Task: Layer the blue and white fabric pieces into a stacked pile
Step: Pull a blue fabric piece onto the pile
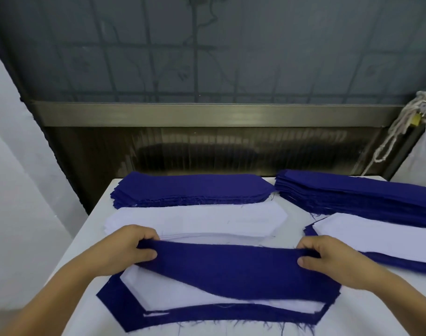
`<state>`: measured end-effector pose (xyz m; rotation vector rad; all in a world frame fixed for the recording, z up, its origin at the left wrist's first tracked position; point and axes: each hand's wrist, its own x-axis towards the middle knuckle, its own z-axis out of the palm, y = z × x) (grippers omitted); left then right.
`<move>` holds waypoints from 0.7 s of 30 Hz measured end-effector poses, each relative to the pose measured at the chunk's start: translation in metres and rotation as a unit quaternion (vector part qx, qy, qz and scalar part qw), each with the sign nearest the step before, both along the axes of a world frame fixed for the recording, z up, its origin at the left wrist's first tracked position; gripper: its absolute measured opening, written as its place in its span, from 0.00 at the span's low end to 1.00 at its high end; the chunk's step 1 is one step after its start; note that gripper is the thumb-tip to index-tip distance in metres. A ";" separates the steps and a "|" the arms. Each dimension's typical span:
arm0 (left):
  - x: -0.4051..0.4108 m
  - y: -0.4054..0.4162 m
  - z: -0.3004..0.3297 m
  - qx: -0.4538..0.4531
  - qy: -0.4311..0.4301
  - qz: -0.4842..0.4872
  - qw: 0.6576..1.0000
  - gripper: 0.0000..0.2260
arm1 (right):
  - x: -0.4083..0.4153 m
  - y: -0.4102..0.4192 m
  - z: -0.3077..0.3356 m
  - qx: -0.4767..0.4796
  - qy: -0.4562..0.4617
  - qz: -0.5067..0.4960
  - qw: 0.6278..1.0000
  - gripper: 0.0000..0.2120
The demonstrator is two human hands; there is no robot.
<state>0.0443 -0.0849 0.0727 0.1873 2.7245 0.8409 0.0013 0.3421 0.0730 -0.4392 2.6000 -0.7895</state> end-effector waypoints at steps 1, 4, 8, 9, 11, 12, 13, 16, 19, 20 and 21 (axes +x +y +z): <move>0.000 0.001 0.001 -0.005 0.035 0.029 0.999 0.08 | -0.001 0.000 0.000 -0.011 0.038 -0.020 0.999 0.05; 0.006 0.004 0.006 0.011 0.182 0.101 0.978 0.11 | 0.004 0.001 0.000 -0.050 0.206 -0.056 0.976 0.08; 0.031 0.005 -0.009 -0.028 0.274 0.058 0.959 0.15 | 0.020 0.007 -0.023 -0.010 0.369 0.032 0.929 0.15; 0.038 0.006 -0.018 -0.038 0.268 0.027 0.962 0.17 | 0.026 0.010 -0.034 0.002 0.373 0.059 0.926 0.17; 0.050 0.010 -0.038 -0.063 0.258 -0.035 0.963 0.20 | 0.033 0.015 -0.056 0.036 0.377 0.103 0.920 0.20; 0.054 0.012 -0.046 -0.079 0.256 -0.056 0.962 0.21 | 0.036 0.017 -0.066 0.050 0.377 0.117 0.917 0.20; 0.057 0.013 -0.054 -0.091 0.253 -0.067 0.961 0.21 | 0.038 0.018 -0.074 0.057 0.376 0.122 0.917 0.21; 0.061 0.012 -0.068 -0.091 0.253 -0.072 0.961 0.22 | 0.039 0.021 -0.087 0.053 0.374 0.116 0.919 0.20; 0.061 0.012 -0.071 -0.091 0.258 -0.073 0.959 0.22 | 0.038 0.022 -0.087 0.039 0.417 0.129 0.899 0.09; 0.061 0.012 -0.070 -0.091 0.258 -0.072 0.959 0.22 | 0.038 0.021 -0.087 0.038 0.431 0.135 0.891 0.07; 0.061 0.013 -0.070 -0.092 0.257 -0.072 0.959 0.21 | 0.039 0.021 -0.087 0.037 0.439 0.136 0.887 0.10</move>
